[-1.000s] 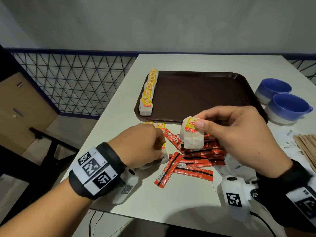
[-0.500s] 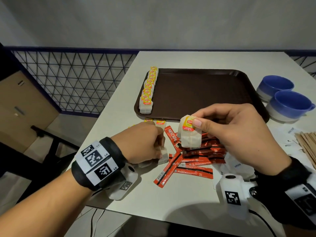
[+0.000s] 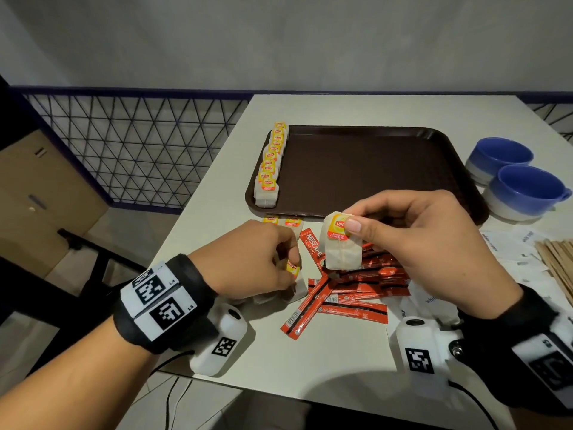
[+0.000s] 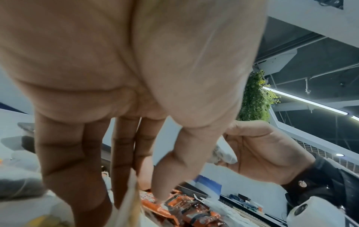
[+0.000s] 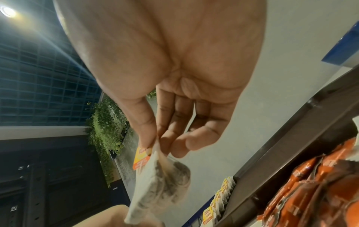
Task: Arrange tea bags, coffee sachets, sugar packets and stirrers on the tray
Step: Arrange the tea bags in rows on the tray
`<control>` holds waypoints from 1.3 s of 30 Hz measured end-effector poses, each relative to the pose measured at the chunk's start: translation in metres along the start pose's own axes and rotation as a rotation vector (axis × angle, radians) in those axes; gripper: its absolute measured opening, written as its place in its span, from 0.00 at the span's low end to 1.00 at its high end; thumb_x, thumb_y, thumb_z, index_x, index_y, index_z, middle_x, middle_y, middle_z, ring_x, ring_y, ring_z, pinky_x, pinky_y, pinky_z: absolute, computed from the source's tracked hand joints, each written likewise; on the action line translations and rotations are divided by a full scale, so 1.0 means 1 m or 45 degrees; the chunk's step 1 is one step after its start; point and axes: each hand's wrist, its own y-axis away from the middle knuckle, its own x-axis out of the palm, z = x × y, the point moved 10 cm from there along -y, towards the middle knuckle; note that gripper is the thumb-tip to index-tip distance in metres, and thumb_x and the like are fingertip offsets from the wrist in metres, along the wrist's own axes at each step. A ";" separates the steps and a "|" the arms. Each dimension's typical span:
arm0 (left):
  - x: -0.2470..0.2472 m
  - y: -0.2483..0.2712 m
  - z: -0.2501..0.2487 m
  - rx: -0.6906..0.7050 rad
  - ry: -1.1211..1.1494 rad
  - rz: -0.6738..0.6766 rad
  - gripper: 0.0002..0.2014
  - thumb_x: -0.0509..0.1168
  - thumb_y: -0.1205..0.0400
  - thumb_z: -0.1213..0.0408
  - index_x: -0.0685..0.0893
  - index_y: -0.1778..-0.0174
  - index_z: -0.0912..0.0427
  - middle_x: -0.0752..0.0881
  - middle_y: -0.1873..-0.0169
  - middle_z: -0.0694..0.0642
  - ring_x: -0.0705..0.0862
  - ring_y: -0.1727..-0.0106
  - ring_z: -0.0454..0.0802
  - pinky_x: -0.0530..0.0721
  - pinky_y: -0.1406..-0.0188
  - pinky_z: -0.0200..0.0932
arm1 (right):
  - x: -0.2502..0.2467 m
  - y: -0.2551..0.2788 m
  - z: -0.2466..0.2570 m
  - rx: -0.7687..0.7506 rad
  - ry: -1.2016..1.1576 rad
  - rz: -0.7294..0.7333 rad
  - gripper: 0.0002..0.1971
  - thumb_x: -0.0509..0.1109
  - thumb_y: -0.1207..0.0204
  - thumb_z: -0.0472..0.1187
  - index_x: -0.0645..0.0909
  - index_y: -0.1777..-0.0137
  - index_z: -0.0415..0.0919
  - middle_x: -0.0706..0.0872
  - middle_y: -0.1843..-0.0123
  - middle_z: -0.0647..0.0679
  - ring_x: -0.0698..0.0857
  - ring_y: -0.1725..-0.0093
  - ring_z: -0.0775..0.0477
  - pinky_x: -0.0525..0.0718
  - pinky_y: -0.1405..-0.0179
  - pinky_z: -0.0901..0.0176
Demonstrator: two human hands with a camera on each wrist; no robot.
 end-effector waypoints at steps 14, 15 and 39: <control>-0.075 0.055 -0.030 0.384 0.834 -0.553 0.13 0.77 0.22 0.77 0.85 0.48 0.60 0.88 0.56 0.60 0.86 0.55 0.66 0.85 0.55 0.50 | 0.000 -0.002 0.005 -0.027 -0.017 -0.016 0.03 0.81 0.23 0.43 0.95 0.53 0.52 0.95 0.56 0.57 0.94 0.52 0.54 0.93 0.46 0.48; -0.076 0.057 -0.029 0.391 0.871 -0.577 0.12 0.78 0.23 0.77 0.86 0.49 0.60 0.88 0.56 0.61 0.86 0.54 0.66 0.86 0.54 0.52 | -0.001 -0.003 0.005 -0.032 -0.011 -0.034 0.03 0.81 0.23 0.43 0.95 0.52 0.52 0.95 0.56 0.57 0.94 0.52 0.54 0.93 0.46 0.47; -0.061 0.042 -0.033 0.434 1.099 -0.633 0.13 0.82 0.29 0.72 0.86 0.53 0.60 0.92 0.52 0.63 0.88 0.48 0.73 0.90 0.44 0.59 | 0.009 0.000 0.014 -0.120 -0.058 0.003 0.02 0.81 0.22 0.44 0.94 0.54 0.49 0.95 0.57 0.54 0.94 0.56 0.48 0.93 0.52 0.38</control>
